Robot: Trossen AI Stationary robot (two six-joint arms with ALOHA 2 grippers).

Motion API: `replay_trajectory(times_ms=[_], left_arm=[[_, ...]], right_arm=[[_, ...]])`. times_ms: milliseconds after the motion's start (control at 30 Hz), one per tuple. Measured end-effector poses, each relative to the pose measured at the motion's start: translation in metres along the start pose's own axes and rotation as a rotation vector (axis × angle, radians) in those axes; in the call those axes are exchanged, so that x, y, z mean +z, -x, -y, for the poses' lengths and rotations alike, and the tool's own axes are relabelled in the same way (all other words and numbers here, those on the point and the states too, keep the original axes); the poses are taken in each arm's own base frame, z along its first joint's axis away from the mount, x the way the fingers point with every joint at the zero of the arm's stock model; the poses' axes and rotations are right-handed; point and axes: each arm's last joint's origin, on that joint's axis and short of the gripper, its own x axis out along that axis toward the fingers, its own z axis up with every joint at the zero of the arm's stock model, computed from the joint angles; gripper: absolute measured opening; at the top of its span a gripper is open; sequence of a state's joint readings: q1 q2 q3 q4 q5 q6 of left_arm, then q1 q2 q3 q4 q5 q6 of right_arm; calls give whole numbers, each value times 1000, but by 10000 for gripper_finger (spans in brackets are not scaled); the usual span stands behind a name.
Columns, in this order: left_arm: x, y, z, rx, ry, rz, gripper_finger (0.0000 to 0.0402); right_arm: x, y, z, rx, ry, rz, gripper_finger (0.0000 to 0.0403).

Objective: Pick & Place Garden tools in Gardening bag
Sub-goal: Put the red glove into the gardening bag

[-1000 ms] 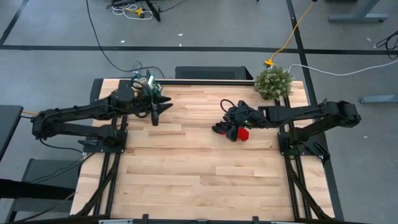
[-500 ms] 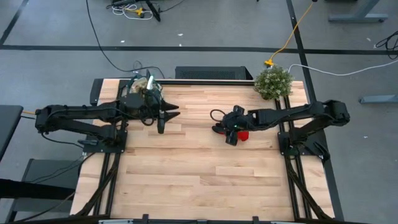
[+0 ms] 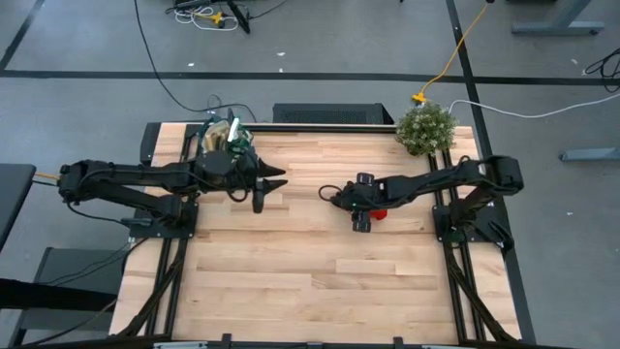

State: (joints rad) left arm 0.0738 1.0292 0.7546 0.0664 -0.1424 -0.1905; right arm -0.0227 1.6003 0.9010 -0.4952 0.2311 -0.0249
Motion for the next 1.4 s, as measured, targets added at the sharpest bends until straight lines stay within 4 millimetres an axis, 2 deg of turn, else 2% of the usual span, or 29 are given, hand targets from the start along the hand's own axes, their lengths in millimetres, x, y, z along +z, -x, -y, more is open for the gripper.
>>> replay_trajectory(times_ms=[267, 533, 733, 1400], left_arm=[[0, 0, -1, 22, 1, 3, 142], [0, 0, -1, 46, 8, 7, 142], [0, 0, -1, 48, 8, 8, 142], [0, 0, -1, 48, 16, 7, 142]], right_arm=[[-1, -18, -2, -72, 81, -45, 263], [4, -36, -6, -70, 73, -20, 263], [4, -40, -7, -72, 66, -24, 256], [4, -41, -8, -66, 63, -16, 82]])
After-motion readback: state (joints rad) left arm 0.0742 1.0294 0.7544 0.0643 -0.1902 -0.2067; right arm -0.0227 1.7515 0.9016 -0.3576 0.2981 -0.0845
